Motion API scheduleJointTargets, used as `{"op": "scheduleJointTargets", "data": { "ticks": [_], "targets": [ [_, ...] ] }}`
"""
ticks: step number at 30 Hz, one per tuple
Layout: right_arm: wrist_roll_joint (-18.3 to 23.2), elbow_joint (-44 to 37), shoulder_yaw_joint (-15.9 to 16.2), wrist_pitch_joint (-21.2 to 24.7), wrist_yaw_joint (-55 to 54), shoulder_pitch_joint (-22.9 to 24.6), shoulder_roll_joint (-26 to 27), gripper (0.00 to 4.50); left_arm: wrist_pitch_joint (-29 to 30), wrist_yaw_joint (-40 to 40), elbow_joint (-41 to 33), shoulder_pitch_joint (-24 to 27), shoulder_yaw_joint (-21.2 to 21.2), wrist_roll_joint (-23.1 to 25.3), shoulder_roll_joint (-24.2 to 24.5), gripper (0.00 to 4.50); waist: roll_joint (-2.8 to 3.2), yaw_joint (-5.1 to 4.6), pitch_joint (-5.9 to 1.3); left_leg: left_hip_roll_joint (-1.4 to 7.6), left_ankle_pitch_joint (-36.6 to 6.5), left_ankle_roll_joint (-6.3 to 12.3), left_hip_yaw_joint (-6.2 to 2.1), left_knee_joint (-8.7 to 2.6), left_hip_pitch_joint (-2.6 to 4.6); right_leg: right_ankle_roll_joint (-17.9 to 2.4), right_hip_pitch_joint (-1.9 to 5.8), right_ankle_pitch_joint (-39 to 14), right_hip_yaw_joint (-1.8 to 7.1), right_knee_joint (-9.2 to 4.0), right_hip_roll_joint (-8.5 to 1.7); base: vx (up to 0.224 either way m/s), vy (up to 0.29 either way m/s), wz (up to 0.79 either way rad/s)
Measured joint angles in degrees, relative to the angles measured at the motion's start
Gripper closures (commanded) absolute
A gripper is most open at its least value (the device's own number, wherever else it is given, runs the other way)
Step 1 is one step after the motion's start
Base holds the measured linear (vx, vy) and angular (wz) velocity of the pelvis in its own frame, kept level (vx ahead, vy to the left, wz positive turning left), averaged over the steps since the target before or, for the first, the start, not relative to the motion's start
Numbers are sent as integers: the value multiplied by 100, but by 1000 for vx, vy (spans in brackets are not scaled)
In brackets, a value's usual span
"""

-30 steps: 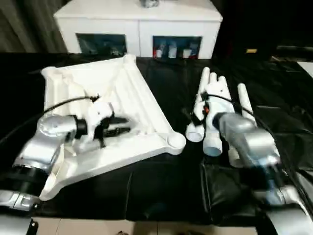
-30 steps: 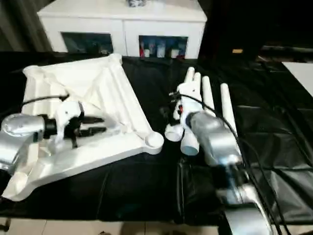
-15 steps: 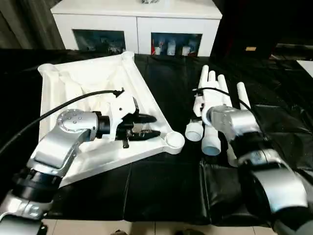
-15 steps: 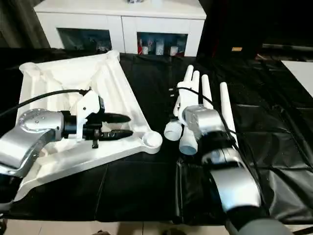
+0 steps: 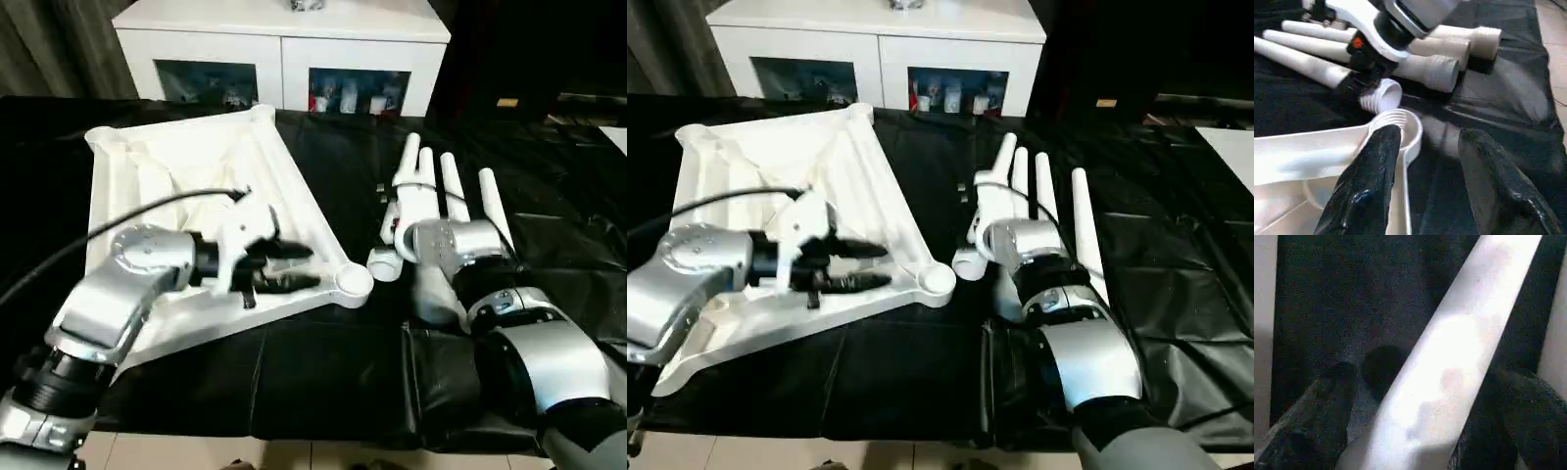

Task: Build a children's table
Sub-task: Pick table leg

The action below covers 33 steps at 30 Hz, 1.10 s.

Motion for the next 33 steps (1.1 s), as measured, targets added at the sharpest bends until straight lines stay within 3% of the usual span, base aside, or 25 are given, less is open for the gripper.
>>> {"op": "scheduleJointTargets", "data": {
  "ticks": [22, 26, 33],
  "targets": [
    [210, 401, -520, -110, -146, -152, -94, 170, -1, 69, 0, -20, 0, 16, 48, 223, -2, -3, -2, 3, 15, -26, -1, 0, 20, -1, 9, 0, 0, 23, 0, 0, 0, 0],
    [416, 393, -786, -114, -273, -142, -128, 199, -77, 326, 9, -21, 7, 117, -47, 223, -2, -7, -2, 4, 17, -28, 0, 0, 15, -1, 5, 1, 0, 23, 0, 0, 0, 0],
    [615, -27, -934, 61, -165, 41, -176, 247, -197, 818, 164, -59, 199, 234, -281, 223, 19, -14, 9, 9, 16, -26, -1, 0, -7, -2, -12, 0, -9, 20, 1, 0, 0, 0]
  ]
}}
